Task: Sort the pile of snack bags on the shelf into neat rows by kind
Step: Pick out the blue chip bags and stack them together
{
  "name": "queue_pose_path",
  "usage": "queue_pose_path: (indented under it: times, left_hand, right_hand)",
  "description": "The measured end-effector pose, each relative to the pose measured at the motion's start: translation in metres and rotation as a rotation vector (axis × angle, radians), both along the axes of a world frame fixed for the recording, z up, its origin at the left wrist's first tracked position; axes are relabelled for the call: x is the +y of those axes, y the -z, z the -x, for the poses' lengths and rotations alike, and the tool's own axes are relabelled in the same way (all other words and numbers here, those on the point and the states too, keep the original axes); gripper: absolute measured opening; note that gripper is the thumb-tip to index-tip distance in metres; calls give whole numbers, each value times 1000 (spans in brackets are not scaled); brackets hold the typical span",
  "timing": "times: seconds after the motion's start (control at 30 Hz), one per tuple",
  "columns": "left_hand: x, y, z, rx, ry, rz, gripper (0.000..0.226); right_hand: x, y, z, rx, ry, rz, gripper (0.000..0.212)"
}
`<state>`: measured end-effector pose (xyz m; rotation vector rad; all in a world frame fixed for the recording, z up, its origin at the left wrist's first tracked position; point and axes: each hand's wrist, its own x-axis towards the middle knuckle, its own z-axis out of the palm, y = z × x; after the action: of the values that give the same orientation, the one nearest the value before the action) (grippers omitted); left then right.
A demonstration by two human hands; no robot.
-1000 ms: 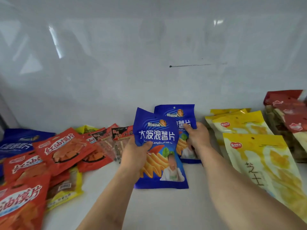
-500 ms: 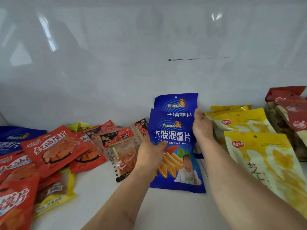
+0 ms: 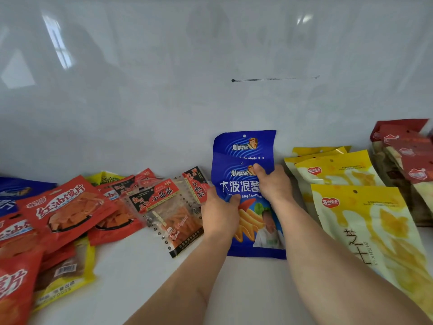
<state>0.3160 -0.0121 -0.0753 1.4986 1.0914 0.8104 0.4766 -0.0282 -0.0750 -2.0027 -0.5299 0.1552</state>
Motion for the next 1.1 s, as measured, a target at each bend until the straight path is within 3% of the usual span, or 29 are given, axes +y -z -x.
queue_pose_path:
  times: [0.2,0.4,0.8,1.1]
  left_hand:
    - [8,2,3,75,23,-65,49]
    - [11,7,0,307,-5,-276,59]
    - [10,1,6,345,7,-322,70]
    - [13,-3,35,522,-53,-396,69]
  right_hand:
    - [2,6,0,-50,-11,-43,52]
    - [7,5,-5,-61,-18,-52,50]
    - [-1,-10,9,-85,35,-25,58]
    - [-19,-22,38,-383,47,131,70]
